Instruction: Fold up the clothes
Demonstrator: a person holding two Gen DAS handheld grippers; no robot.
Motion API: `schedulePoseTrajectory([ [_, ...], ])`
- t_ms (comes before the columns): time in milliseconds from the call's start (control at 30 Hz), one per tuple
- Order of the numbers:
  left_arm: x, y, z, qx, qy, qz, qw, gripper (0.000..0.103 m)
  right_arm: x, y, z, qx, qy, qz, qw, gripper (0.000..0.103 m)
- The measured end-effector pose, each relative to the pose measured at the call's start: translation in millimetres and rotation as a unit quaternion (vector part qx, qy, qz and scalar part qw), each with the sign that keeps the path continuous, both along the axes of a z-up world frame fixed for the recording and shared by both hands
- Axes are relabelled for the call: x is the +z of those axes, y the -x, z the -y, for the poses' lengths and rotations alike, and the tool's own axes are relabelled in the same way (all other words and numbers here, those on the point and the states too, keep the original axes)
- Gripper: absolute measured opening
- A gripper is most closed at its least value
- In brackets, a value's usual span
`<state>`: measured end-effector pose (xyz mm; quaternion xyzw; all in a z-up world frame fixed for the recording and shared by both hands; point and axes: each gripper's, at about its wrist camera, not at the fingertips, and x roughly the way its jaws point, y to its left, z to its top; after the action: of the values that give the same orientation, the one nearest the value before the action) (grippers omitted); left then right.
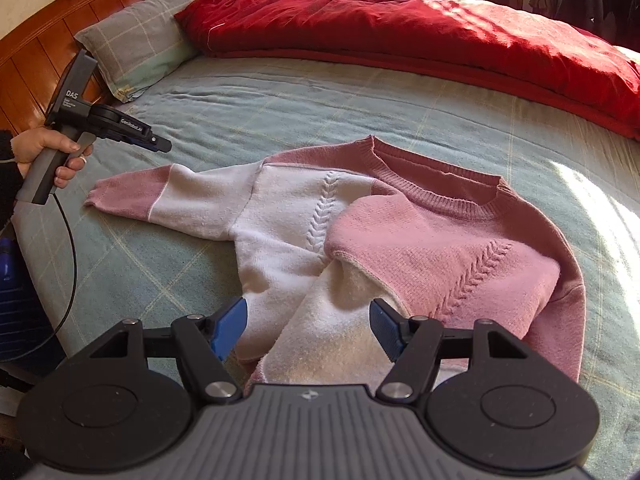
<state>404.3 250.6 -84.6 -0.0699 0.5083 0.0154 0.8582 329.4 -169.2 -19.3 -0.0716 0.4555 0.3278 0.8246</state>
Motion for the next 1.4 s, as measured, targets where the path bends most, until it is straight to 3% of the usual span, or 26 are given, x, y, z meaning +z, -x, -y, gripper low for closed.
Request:
schedulePoseTrajectory([
  [267,-40.9,-53.7,42.7,-0.103,0.005,-0.023,0.9944,0.03,1.1,-10.0,8.7,0.02,-0.005,0.012,1.0,0.072],
  [567,-74.0,-68.2,51.5,-0.157,-0.012,-0.027,0.9872,0.046,-5.3,-24.3,8.8,0.019,-0.019,0.02,0.999,0.073],
  [667,-75.5,-67.8,52.8,-0.17,-0.014,-0.029,0.9849,0.047,-7.5,-27.0,7.3,0.023,-0.021,0.021,0.999,0.073],
  [800,-72.2,-67.4,57.9,-0.178,-0.015,-0.04,0.9832,0.037,-8.6,-27.8,5.1,0.023,-0.024,0.024,0.999,0.073],
  [867,-69.1,-64.2,62.8,-0.182,-0.023,-0.039,0.9822,0.016,-8.7,-27.4,5.2,0.022,-0.027,0.024,0.999,0.073],
  [933,-65.0,-60.2,69.3,-0.181,-0.049,-0.031,0.9817,0.008,-8.5,-26.3,6.0,0.02,-0.028,0.027,0.999,0.073],
  [1233,-48.2,-77.3,76.9,-0.136,-0.128,0.005,0.9824,0.001,-6.5,-25.6,18.6,-0.002,-0.033,0.032,0.999,0.073],
  [1400,-62.2,-84.5,71.8,-0.114,-0.103,-0.015,0.988,0.004,-7.5,-26.3,24.9,-0.012,-0.034,0.029,0.999,0.073],
])
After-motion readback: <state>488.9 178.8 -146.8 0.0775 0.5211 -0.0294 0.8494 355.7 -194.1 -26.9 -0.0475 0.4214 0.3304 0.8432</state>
